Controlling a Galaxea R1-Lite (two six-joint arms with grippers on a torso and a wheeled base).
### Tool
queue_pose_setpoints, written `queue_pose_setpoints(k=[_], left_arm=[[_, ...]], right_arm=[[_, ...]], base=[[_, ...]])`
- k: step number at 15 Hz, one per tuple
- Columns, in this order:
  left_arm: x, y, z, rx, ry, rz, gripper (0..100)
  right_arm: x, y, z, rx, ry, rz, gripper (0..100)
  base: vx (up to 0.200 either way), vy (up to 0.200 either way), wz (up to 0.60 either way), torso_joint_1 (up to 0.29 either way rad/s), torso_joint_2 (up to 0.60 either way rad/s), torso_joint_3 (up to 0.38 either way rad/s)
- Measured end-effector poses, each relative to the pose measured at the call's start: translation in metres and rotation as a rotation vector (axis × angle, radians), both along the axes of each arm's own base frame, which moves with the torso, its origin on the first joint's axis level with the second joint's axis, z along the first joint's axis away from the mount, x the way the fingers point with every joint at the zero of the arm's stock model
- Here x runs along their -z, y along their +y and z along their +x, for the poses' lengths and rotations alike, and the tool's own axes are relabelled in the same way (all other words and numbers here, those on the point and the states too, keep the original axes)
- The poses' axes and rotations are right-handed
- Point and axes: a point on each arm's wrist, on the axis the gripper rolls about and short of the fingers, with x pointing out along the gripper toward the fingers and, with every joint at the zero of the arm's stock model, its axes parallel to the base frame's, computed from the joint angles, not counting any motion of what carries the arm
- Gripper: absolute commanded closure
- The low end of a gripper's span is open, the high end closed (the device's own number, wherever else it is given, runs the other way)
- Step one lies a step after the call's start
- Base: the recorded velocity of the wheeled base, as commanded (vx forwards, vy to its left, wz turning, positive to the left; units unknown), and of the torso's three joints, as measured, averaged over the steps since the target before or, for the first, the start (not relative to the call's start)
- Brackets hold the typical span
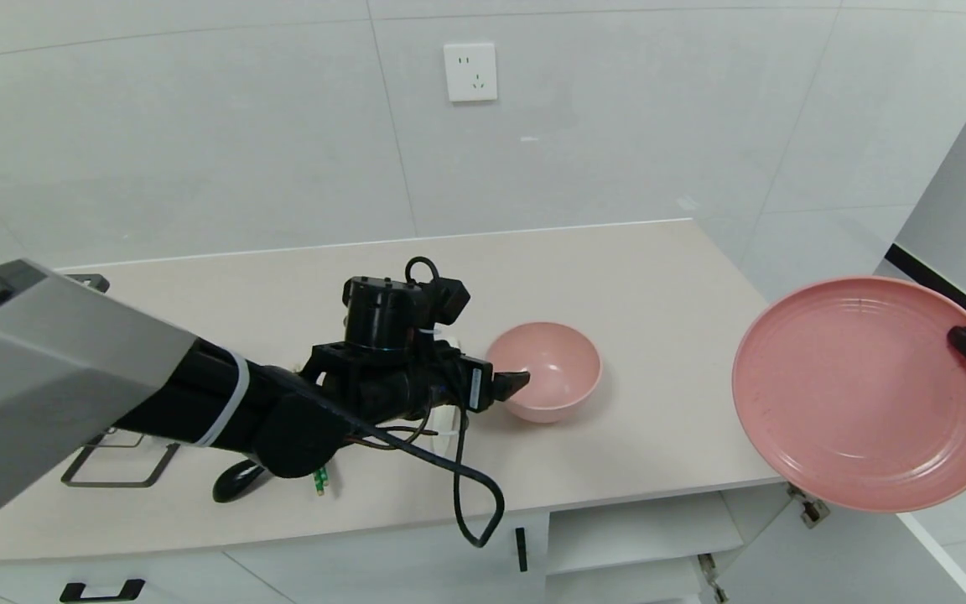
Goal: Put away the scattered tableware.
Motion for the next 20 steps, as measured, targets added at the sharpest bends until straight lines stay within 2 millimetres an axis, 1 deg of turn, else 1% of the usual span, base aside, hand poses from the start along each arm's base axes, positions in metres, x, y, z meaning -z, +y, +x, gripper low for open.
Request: queue_pose_setpoints(k=[2,5,10,13,14,17,18,20], left_arm=[[0.003,-0.005,0.011,-0.002,0.038,0.018,0],[0.007,-0.010,0.023,-0.002,0.043,0.016,0],[0.018,-0.012,0.027,0.001,0.058,0.021,0],[0.025,-0.011,0.024,0.004,0.073,0.030,0],[0.026,-0.011,0.023,0.003,0.075,0.030,100],[0.028,-0.009,0.019,0.005,0.081,0.036,100],[0.026,-0.008,0.018,0.007,0.077,0.034,100],[0.015,-0.008,0.017,0.013,0.042,0.015,100]], right_arm=[[0.000,0.000,0.000,0.001,-0.002,0.000,100],[-0.001,0.000,0.000,0.000,-0.005,-0.001,100],[-0.001,0.000,-0.001,0.001,-0.006,-0.001,100],[-0.001,0.000,-0.001,0.000,-0.007,-0.001,100],[-0.001,0.000,-0.001,0.000,-0.007,-0.001,100],[-0.001,0.000,-0.001,0.001,-0.008,-0.001,100],[-0.001,0.000,-0.001,0.001,-0.008,-0.001,100],[-0.002,0.000,-0.001,0.000,-0.009,-0.001,100]], base=[[0.000,0.000,0.00,0.000,0.00,0.000],[0.000,0.000,0.00,0.000,0.00,0.000],[0.000,0.000,0.00,0.000,0.00,0.000],[0.000,0.000,0.00,0.000,0.00,0.000],[0.000,0.000,0.00,0.000,0.00,0.000],[0.000,0.000,0.00,0.000,0.00,0.000],[0.000,0.000,0.00,0.000,0.00,0.000],[0.000,0.000,0.00,0.000,0.00,0.000]])
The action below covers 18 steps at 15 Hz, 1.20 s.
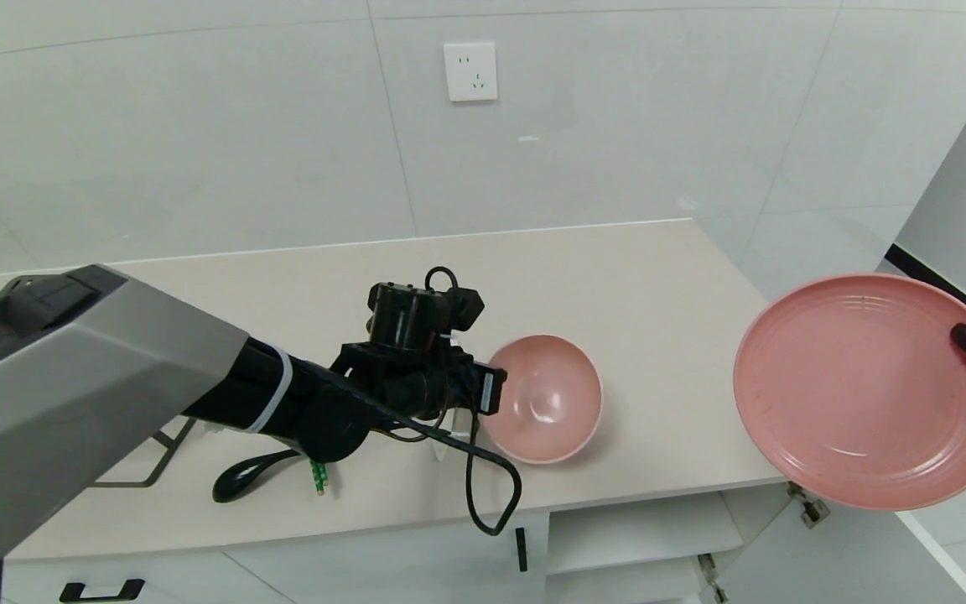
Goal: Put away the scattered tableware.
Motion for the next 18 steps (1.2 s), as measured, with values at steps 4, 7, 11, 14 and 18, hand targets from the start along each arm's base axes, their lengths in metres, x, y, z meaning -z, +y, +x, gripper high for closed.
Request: queue_pose_setpoints(k=[4,7,11,14,18], left_arm=[[-0.044,0.004,-0.007,0.011,-0.196,-0.081,100],[-0.073,0.012,-0.022,0.020,-0.307,-0.108,100],[-0.097,0.026,-0.049,0.059,-0.372,-0.107,100],[-0.104,0.041,-0.077,0.066,-0.358,-0.140,100],[-0.108,0.061,-0.118,0.065,-0.328,-0.242,100]], right_arm=[[0.000,0.000,0.000,0.000,0.000,0.000,100],[0.001,0.000,-0.002,0.001,0.000,0.000,100],[0.005,0.000,-0.014,0.004,-0.001,0.018,100],[0.014,0.000,-0.034,0.001,-0.003,0.036,100],[0.012,0.002,-0.044,-0.017,-0.042,0.040,100]], base=[[0.000,0.000,0.00,0.000,0.00,0.000],[0.000,0.000,0.00,0.000,0.00,0.000],[0.000,0.000,0.00,0.000,0.00,0.000],[0.000,0.000,0.00,0.000,0.00,0.000],[0.000,0.000,0.00,0.000,0.00,0.000]])
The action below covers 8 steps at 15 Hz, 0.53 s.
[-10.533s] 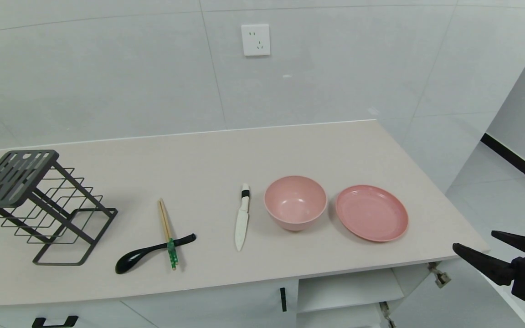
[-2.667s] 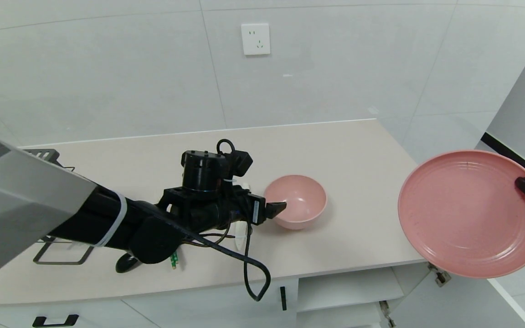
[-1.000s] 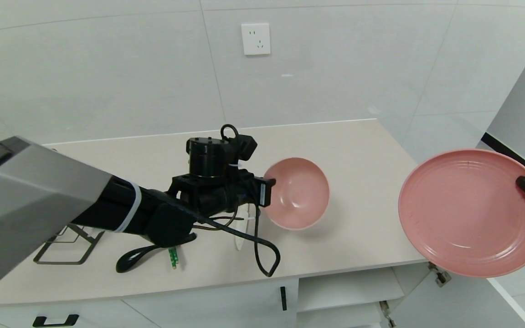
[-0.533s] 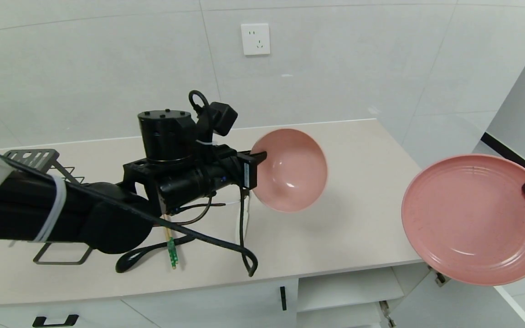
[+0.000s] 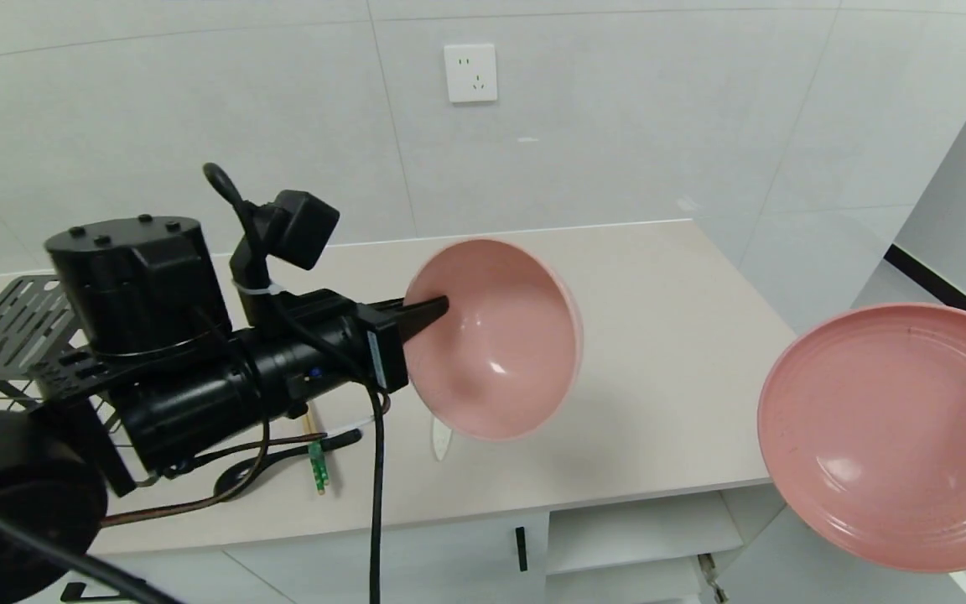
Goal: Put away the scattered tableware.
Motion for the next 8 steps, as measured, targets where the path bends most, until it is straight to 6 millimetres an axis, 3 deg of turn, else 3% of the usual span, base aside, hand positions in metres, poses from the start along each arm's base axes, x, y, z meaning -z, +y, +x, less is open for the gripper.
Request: queue_pose_setpoints(k=[3,8], left_arm=[[0.003,0.009,-0.026,0.007,0.009,-0.055,100],[0.007,0.022,-0.051,-0.008,0.012,-0.064,100]], right_arm=[[0.003,0.005,0.000,-0.059,0.017,-0.008,100],[-0.003,0.012,0.008,-0.205,0.038,0.010,100]], base=[[0.000,0.000,0.00,0.000,0.00,0.000],[0.000,0.000,0.00,0.000,0.00,0.000]])
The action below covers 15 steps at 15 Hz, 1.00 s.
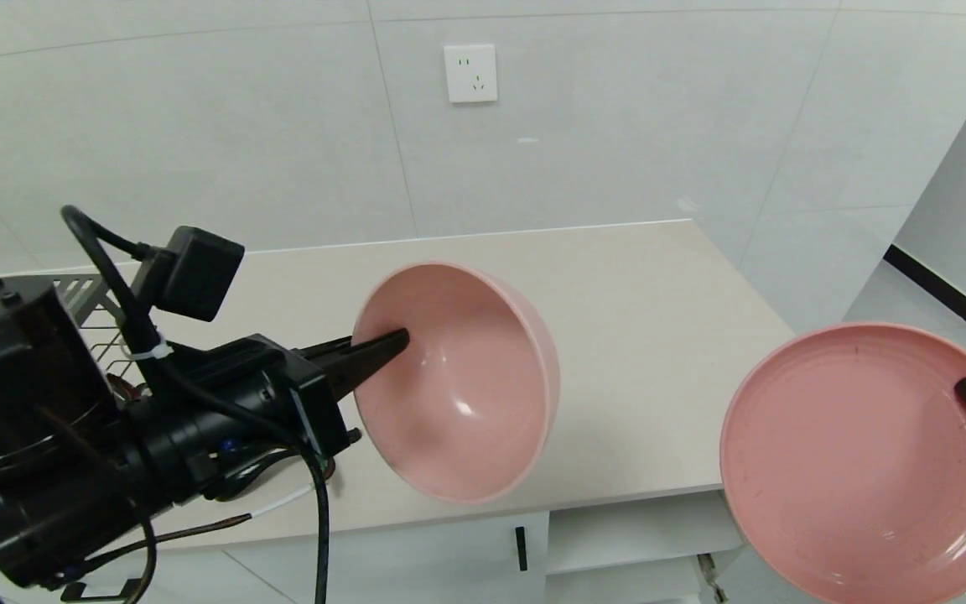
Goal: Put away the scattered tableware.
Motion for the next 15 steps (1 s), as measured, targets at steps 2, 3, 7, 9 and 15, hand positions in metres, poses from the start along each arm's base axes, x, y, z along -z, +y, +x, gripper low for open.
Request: queue_pose_setpoints(k=[2,3,7,9,15], left_arm=[[0.001,0.004,-0.009,0.006,-0.001,-0.004,100],[0.001,0.006,-0.011,0.005,-0.006,-0.005,100],[-0.005,0.009,-0.019,0.055,-0.028,-0.019,100],[-0.001,0.013,-0.026,0.058,0.025,0.022,100],[-0.020,0.022,-0.026,-0.074,-0.228,-0.063,100]], right_arm=[[-0.005,0.001,0.008,-0.004,0.000,0.002,100],[-0.006,0.001,0.011,-0.005,0.002,0.002,100],[-0.007,0.002,0.021,-0.007,0.022,-0.002,100],[-0.005,0.003,0.025,-0.009,0.040,0.000,100],[-0.004,0.003,0.042,0.003,0.079,0.016,100]], base=[[0.000,0.000,0.00,0.000,0.00,0.000],[0.000,0.000,0.00,0.000,0.00,0.000],[0.000,0.000,0.00,0.000,0.00,0.000],[0.000,0.000,0.00,0.000,0.00,0.000],[0.000,0.000,0.00,0.000,0.00,0.000]])
